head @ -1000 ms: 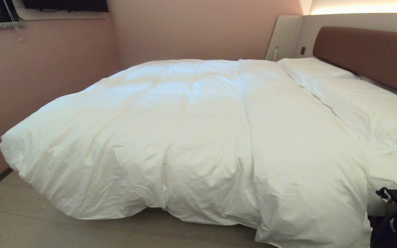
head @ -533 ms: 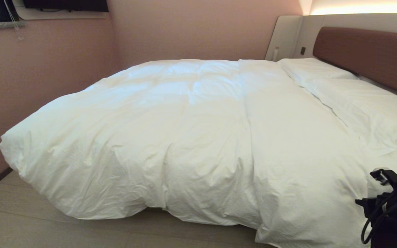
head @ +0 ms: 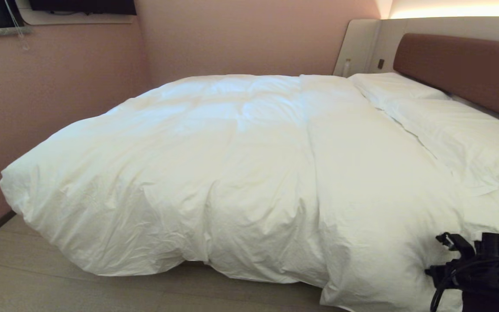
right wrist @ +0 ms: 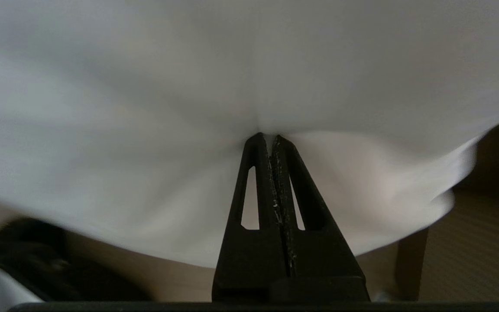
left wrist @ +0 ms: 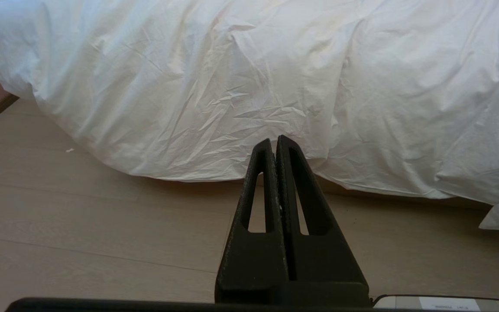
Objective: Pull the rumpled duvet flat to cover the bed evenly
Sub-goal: Flatten the corners of the folded blanket
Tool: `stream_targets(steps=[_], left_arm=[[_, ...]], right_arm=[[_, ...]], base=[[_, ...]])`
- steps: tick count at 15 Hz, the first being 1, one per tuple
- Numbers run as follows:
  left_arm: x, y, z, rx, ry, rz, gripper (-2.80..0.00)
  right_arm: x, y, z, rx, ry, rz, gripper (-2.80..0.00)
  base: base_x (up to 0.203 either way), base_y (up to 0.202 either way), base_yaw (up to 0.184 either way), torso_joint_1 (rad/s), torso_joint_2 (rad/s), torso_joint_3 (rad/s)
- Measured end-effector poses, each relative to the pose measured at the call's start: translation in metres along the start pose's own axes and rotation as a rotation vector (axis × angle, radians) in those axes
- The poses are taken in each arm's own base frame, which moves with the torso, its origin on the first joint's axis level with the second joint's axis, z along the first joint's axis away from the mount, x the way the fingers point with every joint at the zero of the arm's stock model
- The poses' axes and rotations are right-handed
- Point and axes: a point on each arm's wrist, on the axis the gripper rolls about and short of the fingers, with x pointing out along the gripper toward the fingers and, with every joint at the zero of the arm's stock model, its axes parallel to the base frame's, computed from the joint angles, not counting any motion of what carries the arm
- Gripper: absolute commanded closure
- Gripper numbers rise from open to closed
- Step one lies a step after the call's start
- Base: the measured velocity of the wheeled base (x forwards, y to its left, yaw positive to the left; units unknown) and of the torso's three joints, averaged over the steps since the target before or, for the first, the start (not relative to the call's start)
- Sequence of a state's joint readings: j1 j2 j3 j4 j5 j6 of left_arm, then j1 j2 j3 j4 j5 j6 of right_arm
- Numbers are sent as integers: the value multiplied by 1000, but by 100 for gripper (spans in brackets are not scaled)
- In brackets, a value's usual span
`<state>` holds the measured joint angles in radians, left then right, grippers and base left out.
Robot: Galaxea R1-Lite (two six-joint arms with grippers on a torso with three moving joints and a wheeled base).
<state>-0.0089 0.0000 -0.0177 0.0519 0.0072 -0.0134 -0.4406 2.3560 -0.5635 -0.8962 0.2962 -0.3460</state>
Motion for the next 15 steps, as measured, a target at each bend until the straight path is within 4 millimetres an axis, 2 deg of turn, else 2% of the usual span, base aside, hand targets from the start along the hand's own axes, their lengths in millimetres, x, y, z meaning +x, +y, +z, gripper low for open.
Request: stream_targets(steps=[2, 5, 15], left_arm=[[0, 0, 0, 0, 0, 0, 0], [0, 0, 0, 0, 0, 0, 0], [0, 0, 0, 0, -1, 0, 0]], right_arm=[[16, -2, -12, -39, 15, -29, 0], [25, -4, -16, -85, -14, -65, 0], [26, -3, -20, -86, -19, -81, 0]], base=[[0, 0, 0, 0, 0, 0], [0, 0, 0, 0, 0, 0], [0, 0, 0, 0, 0, 0]])
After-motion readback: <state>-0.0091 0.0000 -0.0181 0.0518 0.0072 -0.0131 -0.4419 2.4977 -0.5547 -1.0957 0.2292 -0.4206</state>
